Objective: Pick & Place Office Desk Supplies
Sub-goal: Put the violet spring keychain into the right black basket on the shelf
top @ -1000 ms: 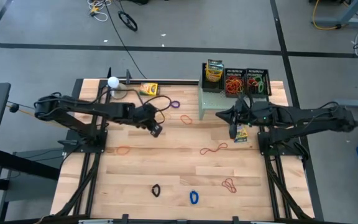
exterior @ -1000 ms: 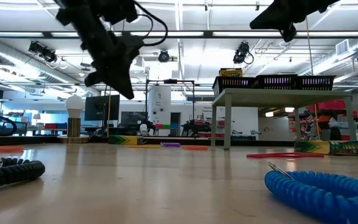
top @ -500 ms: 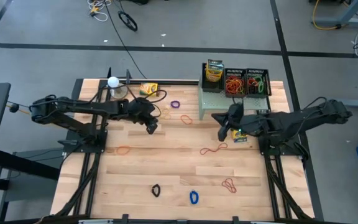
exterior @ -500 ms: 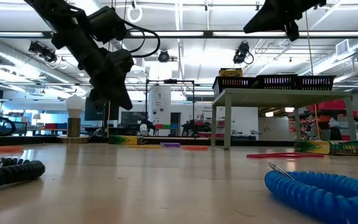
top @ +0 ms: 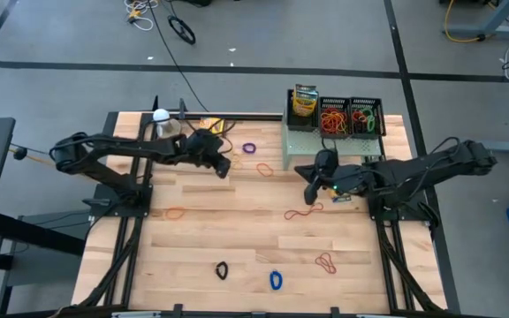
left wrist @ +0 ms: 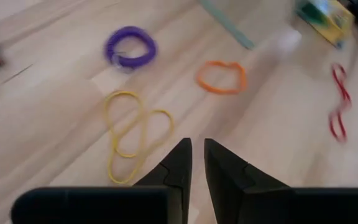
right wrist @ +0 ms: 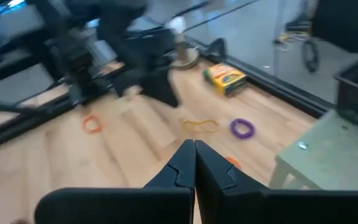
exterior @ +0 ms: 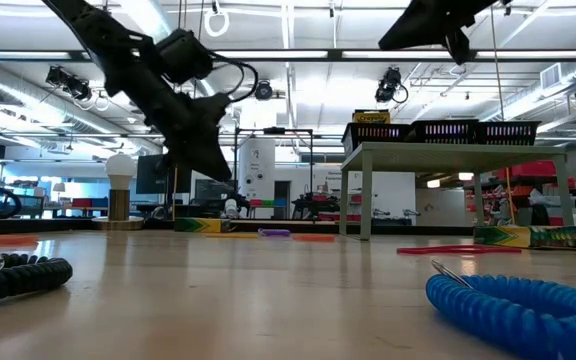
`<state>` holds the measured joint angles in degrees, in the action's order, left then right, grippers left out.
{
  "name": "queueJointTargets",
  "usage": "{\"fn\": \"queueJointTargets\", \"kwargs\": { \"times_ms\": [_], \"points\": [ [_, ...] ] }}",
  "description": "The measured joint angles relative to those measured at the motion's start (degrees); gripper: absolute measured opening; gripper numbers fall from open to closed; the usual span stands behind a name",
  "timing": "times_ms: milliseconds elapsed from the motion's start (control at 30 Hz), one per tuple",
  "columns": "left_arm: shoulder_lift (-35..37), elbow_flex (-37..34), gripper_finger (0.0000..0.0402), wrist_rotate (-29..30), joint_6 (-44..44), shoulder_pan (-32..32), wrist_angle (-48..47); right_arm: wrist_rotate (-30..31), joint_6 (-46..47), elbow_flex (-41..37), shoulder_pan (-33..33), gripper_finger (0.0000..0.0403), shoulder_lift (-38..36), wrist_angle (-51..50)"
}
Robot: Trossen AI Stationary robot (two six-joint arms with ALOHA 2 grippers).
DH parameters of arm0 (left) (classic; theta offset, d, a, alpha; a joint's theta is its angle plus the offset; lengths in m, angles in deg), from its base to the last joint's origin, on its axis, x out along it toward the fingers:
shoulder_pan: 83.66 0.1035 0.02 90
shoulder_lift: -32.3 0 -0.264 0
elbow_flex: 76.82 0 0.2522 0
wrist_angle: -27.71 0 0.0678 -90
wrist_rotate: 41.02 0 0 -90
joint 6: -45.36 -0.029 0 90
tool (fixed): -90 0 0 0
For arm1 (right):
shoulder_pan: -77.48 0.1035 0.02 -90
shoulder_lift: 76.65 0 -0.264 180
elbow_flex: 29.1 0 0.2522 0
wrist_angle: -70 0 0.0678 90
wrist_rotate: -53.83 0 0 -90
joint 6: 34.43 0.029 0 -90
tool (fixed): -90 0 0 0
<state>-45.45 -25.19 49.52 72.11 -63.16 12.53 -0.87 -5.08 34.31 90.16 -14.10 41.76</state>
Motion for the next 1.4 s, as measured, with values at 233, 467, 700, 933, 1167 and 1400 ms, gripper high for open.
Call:
{"fn": "queueJointTargets", "kwargs": {
  "times_ms": [233, 467, 700, 933, 1167, 1400],
  "points": [
    [-8.46, 6.55, 0.0075, 0.55, 0.44, 5.82, -0.30, -2.81, -5.07, 0.00, -1.71, 0.0002, -4.05, -3.26],
    [-20.59, 16.58, 0.0079, -5.30, -4.12, 12.75, -1.71, -2.85, -7.24, 0.00, -3.67, 0.0002, -4.98, -3.71],
    [-29.57, 27.57, 0.0099, -5.43, -14.97, 14.11, -7.59, -2.18, -3.05, -0.50, -3.67, 0.0002, -4.03, -3.06],
    [-34.41, 31.52, 0.0133, -5.18, -19.86, 13.60, -8.75, -0.45, -1.67, -0.63, -3.67, 0.0002, -4.03, -2.87],
    [-35.87, 31.56, 0.0130, -4.93, -20.87, 13.59, -9.60, 0.84, -2.18, -0.63, -3.67, 0.0002, -4.00, -2.91],
    [-35.83, 31.68, 0.0092, -2.10, -23.66, 12.21, -12.62, 0.82, -3.50, -0.63, -3.67, 0.0002, -4.00, -2.95]
  ]
}}
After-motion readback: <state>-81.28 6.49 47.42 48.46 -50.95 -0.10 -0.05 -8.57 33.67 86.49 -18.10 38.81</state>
